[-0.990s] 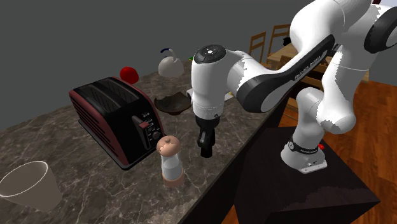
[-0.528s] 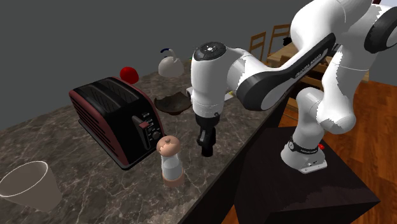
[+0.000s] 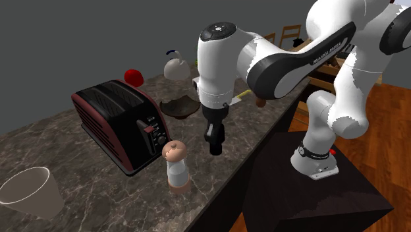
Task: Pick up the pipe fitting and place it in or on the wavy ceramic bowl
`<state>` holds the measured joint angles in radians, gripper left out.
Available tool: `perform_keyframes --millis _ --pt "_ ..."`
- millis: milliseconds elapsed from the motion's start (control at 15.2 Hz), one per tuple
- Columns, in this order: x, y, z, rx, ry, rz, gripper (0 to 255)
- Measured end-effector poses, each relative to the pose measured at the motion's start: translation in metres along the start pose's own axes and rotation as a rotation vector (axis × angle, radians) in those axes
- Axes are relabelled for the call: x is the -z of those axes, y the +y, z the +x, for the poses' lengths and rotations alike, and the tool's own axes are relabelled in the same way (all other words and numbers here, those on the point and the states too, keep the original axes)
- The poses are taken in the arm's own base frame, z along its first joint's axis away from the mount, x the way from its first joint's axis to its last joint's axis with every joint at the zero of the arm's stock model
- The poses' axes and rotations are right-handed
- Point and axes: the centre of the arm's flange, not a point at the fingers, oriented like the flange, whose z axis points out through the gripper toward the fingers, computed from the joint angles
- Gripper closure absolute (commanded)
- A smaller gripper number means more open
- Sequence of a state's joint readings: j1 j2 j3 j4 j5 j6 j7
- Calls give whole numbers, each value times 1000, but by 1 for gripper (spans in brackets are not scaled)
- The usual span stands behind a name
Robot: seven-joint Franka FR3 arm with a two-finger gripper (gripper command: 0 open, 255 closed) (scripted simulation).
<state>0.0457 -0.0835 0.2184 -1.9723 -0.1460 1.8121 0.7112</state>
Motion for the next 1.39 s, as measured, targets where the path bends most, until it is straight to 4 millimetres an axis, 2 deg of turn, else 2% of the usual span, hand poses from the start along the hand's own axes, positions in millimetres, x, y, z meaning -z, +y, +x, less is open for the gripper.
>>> perform_keyframes --millis 1254,1386 --pt "99 16 3 0 0 0 255" --pt "101 27 16 0 0 0 255"
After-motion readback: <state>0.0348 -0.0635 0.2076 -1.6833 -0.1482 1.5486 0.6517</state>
